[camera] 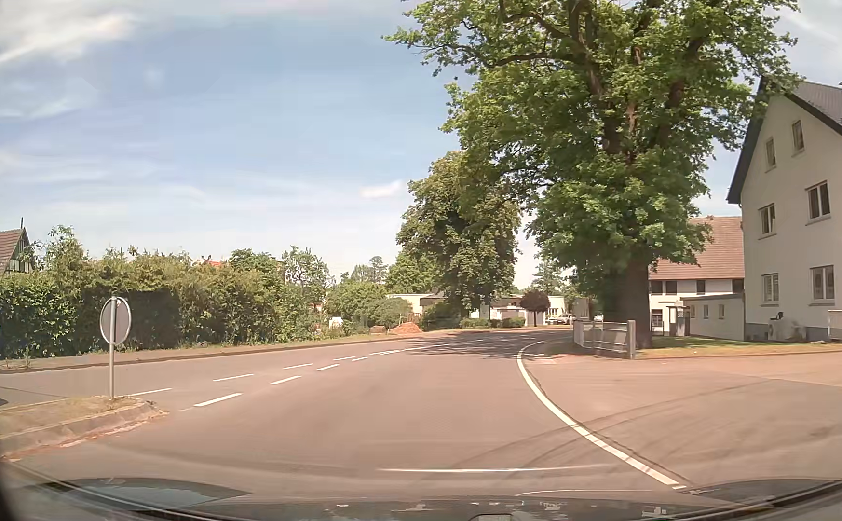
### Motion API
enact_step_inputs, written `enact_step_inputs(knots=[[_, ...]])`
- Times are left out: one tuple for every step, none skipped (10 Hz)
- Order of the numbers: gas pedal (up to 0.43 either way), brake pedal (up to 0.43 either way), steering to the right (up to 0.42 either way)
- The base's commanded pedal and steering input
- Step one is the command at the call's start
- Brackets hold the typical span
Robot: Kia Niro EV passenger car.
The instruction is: Follow the waypoints while adhering to traffic rules and regulations
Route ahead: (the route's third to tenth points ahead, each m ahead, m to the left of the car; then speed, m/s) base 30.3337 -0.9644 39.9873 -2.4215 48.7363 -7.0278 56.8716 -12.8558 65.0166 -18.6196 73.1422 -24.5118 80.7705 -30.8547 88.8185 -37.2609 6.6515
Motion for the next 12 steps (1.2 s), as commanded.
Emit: enact_step_inputs(knots=[[0.311,0.0,-0.053],[0.311,0.0,-0.039],[0.311,0.0,-0.026],[0.311,0.0,-0.009],[0.311,0.0,-0.001],[0.311,0.0,0.003],[0.311,0.0,0.007],[0.311,0.0,0.012],[0.311,0.0,0.02],[0.299,0.0,0.03],[0.299,0.0,0.037],[0.299,0.0,0.041]])
